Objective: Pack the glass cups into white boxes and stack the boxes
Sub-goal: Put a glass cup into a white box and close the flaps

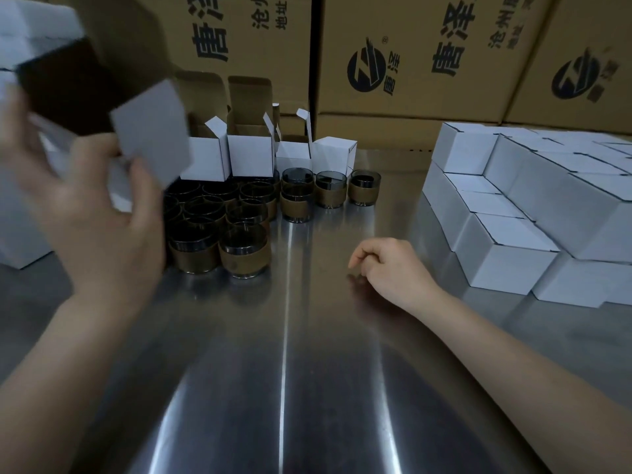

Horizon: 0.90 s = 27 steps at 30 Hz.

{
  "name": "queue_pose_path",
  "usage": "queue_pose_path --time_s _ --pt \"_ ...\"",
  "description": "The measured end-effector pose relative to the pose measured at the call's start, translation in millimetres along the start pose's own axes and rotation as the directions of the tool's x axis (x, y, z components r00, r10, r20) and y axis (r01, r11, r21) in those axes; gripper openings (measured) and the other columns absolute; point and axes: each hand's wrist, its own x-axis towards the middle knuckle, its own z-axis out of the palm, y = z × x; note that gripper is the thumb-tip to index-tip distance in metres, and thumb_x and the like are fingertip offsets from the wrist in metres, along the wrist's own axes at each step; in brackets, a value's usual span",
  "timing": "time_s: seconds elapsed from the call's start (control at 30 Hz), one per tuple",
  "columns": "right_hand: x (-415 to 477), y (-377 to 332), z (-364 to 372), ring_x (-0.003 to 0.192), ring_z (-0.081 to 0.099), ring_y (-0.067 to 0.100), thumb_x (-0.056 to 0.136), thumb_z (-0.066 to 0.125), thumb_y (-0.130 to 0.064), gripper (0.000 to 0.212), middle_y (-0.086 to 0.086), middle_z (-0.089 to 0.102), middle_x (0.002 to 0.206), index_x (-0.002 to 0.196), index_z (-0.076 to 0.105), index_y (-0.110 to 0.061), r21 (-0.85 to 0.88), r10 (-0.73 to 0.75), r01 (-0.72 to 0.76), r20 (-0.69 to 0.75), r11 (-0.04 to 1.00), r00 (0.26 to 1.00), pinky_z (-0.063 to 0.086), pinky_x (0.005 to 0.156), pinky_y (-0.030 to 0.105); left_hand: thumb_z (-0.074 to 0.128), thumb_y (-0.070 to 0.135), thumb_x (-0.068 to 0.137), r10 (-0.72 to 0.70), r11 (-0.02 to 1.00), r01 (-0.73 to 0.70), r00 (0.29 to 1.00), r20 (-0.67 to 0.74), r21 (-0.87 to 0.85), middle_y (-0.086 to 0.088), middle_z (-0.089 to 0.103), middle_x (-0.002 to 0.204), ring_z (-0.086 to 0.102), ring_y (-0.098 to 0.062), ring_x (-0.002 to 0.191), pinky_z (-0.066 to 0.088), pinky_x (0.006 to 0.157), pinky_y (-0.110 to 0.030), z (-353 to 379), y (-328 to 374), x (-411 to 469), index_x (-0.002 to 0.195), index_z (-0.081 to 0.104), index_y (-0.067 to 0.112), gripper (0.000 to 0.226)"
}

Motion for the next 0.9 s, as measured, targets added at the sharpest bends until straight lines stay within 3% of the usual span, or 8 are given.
queue_pose_path --time_s 0.1,0.2,0.27,0.33,0.43,0.57,0.73,0.9 --pt "1.6 1.7 -1.8 0.063 0.061 0.015 0.081 0.044 -0.001 0.041 -0.004 0.065 0.064 0.064 0.063 -0.032 0.064 0.019 -0.016 -0.046 0.998 0.999 0.051 0.061 0.027 0.049 0.039 0.101 0.273 0.958 -0.274 0.962 -0.023 -0.09 -0.029 0.042 0.14 0.045 -0.042 0.13 0.043 0.099 -0.054 7.4 67.0 -34.4 0.102 0.057 0.025 0.016" --pt "3.3 0.0 -5.9 0.05 0.052 0.007 0.083 0.042 0.001 0.042 -0.004 0.066 0.064 0.068 0.065 -0.031 0.281 0.073 -0.037 -0.118 0.959 0.99 0.042 0.05 0.021 0.062 0.022 0.095 0.353 0.929 -0.341 0.933 0.069 -0.14 -0.029 0.033 0.144 0.037 -0.039 0.136 0.04 0.103 -0.058 18.9 110.3 -65.3 0.102 0.065 0.005 0.018" --pt "4.8 -3.4 -10.7 0.047 0.049 0.011 0.086 0.039 0.0 0.04 -0.003 0.064 0.063 0.074 0.066 -0.026 0.538 0.142 -0.045 -0.14 0.842 0.98 0.039 0.047 0.023 0.064 0.022 0.093 0.335 0.938 -0.315 0.93 0.151 -0.143 -0.027 0.035 0.144 0.042 -0.039 0.131 0.043 0.099 -0.06 26.2 128.6 -80.1 0.105 0.067 0.006 0.02" --pt "6.2 -7.2 -17.8 0.045 0.049 0.018 0.094 0.039 -0.006 0.033 0.003 0.063 0.066 0.083 0.066 -0.019 0.751 0.18 -0.025 -0.125 0.66 0.976 0.039 0.044 0.025 0.066 0.024 0.091 0.343 0.937 -0.317 0.916 0.207 -0.147 -0.028 0.038 0.142 0.048 -0.041 0.124 0.047 0.092 -0.059 34.1 140.5 -87.5 0.106 0.068 0.008 0.022" --pt "7.2 -8.1 -26.4 0.047 0.054 0.025 0.1 0.04 -0.026 0.027 0.009 0.063 0.071 0.094 0.064 -0.015 0.868 0.177 -0.003 -0.098 0.497 0.979 0.045 0.043 0.028 0.071 0.026 0.088 0.333 0.942 -0.305 0.903 0.271 -0.138 -0.029 0.04 0.139 0.048 -0.044 0.119 0.049 0.09 -0.055 48.4 147.3 -95.1 0.111 0.066 0.007 0.03" --pt "7.2 -9.3 -23.7 0.06 0.063 0.023 0.086 0.043 -0.045 0.037 0.002 0.067 0.078 0.103 0.062 -0.02 0.845 0.15 -0.016 -0.076 0.535 0.986 0.051 0.046 0.031 0.077 0.03 0.082 0.267 0.963 -0.239 0.894 0.359 -0.122 -0.027 0.036 0.141 0.044 -0.044 0.12 0.046 0.098 -0.048 62.7 141.8 -107.9 0.125 0.058 0.007 0.052" --pt "4.7 -9.0 -17.7 0.073 0.066 0.011 0.079 0.053 -0.055 0.029 -0.012 0.066 0.085 0.098 0.059 -0.034 0.767 0.091 0.04 -0.127 0.64 0.988 0.055 0.052 0.032 0.08 0.034 0.08 0.22 0.975 -0.182 0.869 0.443 -0.127 -0.023 0.026 0.148 0.039 -0.04 0.127 0.034 0.102 -0.035 71.3 131.1 -115.6 0.137 0.05 0.012 0.069" --pt "2.2 -9.6 -18.3 0.079 0.061 -0.008 0.08 0.059 -0.049 0.026 -0.021 0.06 0.092 0.103 0.054 -0.041 0.702 0.056 0.083 -0.172 0.707 0.983 0.055 0.056 0.023 0.074 0.039 0.083 0.179 0.976 -0.075 0.817 0.548 -0.207 -0.01 0.014 0.157 0.019 -0.027 0.144 0.02 0.107 -0.028 75.5 129.8 -121.2 0.148 0.037 0.023 0.077"
